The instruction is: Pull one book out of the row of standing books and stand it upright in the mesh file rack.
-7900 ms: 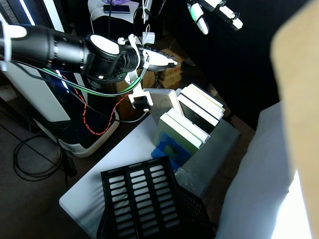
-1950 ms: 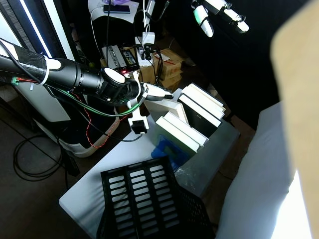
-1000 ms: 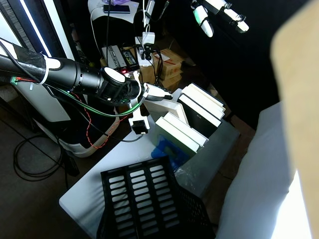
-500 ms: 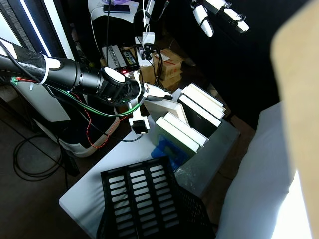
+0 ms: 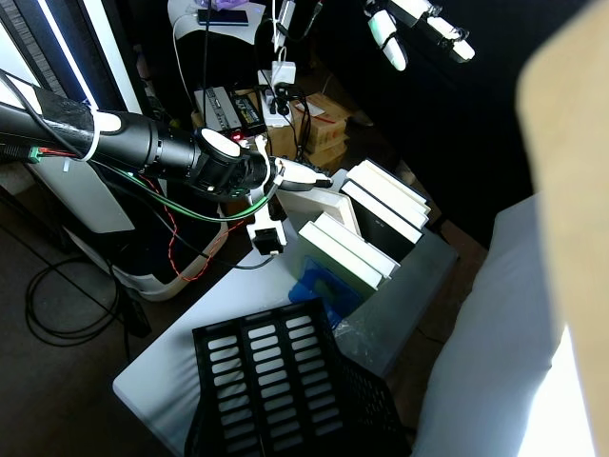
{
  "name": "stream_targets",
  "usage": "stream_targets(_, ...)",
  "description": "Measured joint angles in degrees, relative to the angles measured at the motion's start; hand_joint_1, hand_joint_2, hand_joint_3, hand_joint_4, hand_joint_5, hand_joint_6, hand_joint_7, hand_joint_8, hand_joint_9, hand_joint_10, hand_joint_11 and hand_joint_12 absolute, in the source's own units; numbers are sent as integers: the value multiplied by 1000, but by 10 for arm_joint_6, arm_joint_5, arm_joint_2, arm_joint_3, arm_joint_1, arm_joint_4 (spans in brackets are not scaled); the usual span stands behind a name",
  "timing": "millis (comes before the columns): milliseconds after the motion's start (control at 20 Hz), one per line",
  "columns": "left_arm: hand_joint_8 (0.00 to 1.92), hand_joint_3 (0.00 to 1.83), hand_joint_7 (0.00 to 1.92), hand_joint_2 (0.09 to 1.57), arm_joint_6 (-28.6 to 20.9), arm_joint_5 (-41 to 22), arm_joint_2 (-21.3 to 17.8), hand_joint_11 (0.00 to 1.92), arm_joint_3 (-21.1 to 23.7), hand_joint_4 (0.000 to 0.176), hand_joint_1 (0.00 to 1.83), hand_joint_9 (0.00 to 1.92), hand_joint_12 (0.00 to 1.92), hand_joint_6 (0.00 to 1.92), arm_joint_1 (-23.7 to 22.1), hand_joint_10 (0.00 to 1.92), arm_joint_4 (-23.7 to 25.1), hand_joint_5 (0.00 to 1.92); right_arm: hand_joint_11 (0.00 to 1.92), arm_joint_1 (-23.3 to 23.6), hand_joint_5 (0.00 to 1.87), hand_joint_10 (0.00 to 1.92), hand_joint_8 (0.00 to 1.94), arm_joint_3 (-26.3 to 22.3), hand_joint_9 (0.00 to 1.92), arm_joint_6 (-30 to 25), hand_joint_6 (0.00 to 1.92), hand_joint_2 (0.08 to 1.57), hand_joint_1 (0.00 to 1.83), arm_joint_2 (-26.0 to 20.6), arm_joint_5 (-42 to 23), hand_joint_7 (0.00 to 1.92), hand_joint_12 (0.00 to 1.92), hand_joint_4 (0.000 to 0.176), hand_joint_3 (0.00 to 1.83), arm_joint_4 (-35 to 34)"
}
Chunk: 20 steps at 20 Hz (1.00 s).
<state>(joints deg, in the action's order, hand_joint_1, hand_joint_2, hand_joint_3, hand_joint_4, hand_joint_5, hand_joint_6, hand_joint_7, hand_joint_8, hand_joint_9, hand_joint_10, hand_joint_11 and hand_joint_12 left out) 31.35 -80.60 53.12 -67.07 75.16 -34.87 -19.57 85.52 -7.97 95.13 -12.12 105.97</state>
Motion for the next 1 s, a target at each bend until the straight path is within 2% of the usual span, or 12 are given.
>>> stream_targets(50,0,0,0,1370,0,0,0,3,0,64,763,62,1461,0,0,37,0,0,0,0,1,0,0,1,0,-2,0,1082,996,0,-1,0,0,0,37,1)
stream_targets(100,0,0,0,1387,0,0,0,0,0,70,684,12,1750,0,0,7,0,0,0,0,0,0,0,2,0,-4,0,1096,1017,0,-1,0,0,0,43,3)
stream_targets(300,0,0,0,1394,0,0,0,0,0,65,667,0,1283,0,0,0,0,0,0,0,30,0,0,2,0,-10,13,1163,1061,1,-1,1,0,0,75,10)
stream_targets(350,0,3,0,1406,0,0,0,0,0,77,617,0,163,0,0,0,0,0,0,0,470,236,65,2,370,-11,164,1114,1188,1,-2,513,1089,0,20,12)
stream_targets(400,0,3,0,1408,0,0,0,0,0,66,617,0,32,0,0,0,0,0,0,0,736,355,120,2,562,-13,280,1091,1186,1,-2,741,1475,0,7,12)
stream_targets(450,0,0,0,1403,0,0,0,29,0,58,656,0,26,0,0,0,0,0,275,0,895,822,820,2,766,-20,989,1127,1196,1,-2,888,1783,0,18,12)
stream_targets(500,0,0,0,1403,0,0,0,29,0,58,656,0,26,0,0,0,0,0,275,0,895,822,820,2,766,-24,989,1127,1196,2,-1,888,1783,0,18,17)
stream_targets(600,0,2,0,1406,0,0,0,2,0,68,629,0,4,0,0,0,-1,0,884,-7,1020,1557,1145,2,1100,-19,746,1096,1259,7,-3,1047,1915,0,0,35)
stream_targets(700,0,5,0,1413,0,-1,0,0,0,63,599,0,0,0,0,0,3,0,890,-6,1013,1606,1175,2,1020,-10,744,1099,1264,11,-12,1045,1921,0,0,49)
stream_targets(750,0,4,0,1412,0,0,0,0,0,58,612,0,0,0,0,0,3,0,1045,-6,974,1872,1395,2,1064,-11,767,1134,1249,10,-15,935,1921,0,14,48)
stream_targets(900,0,0,0,1406,0,0,0,0,0,59,651,0,0,0,0,0,-2,0,1003,-6,971,1822,1347,2,1057,-11,787,1126,1255,10,-15,964,1921,0,12,50)
stream_targets(1000,0,1,0,1407,0,0,0,1,0,63,630,0,0,0,0,0,-1,0,830,-6,933,1587,1242,4,940,-13,885,1122,1256,10,-15,1003,1921,0,11,50)
